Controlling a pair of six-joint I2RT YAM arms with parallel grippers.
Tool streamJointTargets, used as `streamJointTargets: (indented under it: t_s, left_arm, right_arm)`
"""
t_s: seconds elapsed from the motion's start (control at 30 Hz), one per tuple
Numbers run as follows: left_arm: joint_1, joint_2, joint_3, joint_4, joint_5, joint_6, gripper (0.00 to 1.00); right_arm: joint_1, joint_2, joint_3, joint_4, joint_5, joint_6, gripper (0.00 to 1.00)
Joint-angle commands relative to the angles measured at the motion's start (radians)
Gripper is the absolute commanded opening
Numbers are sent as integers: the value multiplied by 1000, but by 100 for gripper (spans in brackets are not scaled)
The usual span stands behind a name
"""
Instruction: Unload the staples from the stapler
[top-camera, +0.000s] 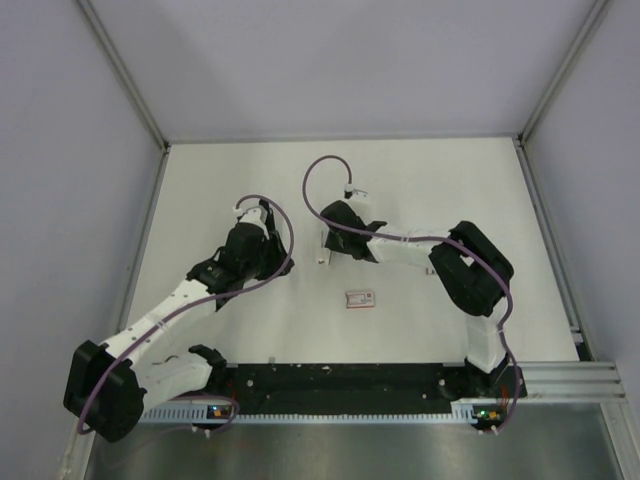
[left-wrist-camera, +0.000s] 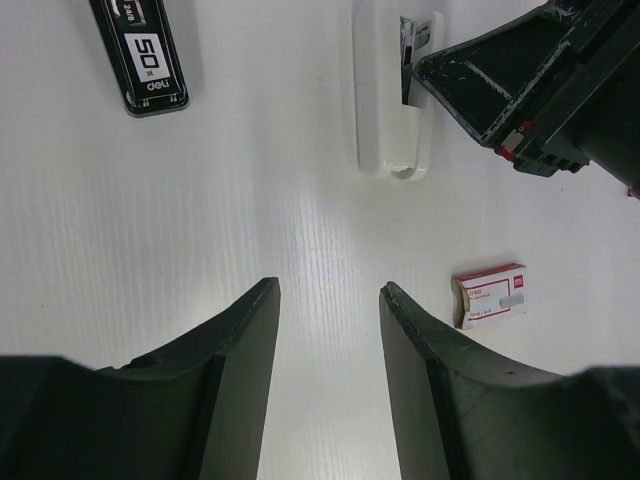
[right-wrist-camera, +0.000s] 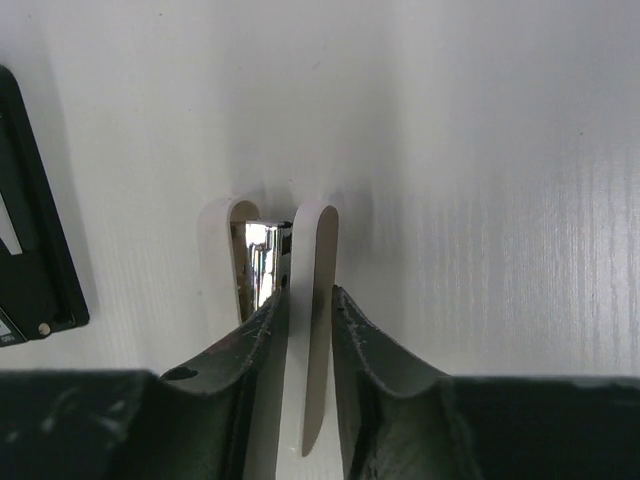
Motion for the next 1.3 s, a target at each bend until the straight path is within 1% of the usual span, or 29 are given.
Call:
streamJointTargets:
  t_s: [0.0,0.07,0.1,0.13,0.3,0.4,0.5,0.63,0.77,0.9,1.1,1.27]
  left_arm:
    - [-3,-3,16,44,9,13,50]
    - [-3,2,18,47,8,13,50]
    - [-1,5,18,47,6,13,50]
    - [-1,6,21,46,8,15,50]
    - [-1,3,28,41,15,10,50]
    - [-3,6,39,41,35,4,50]
    - [-1,14,41,76,119,-8,51]
    - [-3,28,39,142,215,-39,56]
    - [-4,44,47,193,296,-85,57]
    - [-33,49,53,227,299,-113,61]
    - [-82,66,11,409,345,-200,65]
    - [-121,51,-22,507,299,-226,67]
  right_arm:
    - [-12,11,26,-3,27,2,18]
    - [-13,8,23,-3,27,2,10]
    - [-12,7,21,-3,24,2,3]
    - [-13,7,20,-5,22,2,0]
    - [-13,-17,-2,10,21,-16,0]
    - [-12,-64,-38,30,26,-39,0]
    - [-10,-135,-83,47,26,-90,0]
    - [-2,-248,-144,59,-22,-180,0]
    - [24,-392,-235,81,-45,-249,0]
    - [54,-521,-307,56,-31,-288,0]
    - [94,-650,-344,7,-63,-297,0]
    - [122,-727,-344,-43,-44,-303,0]
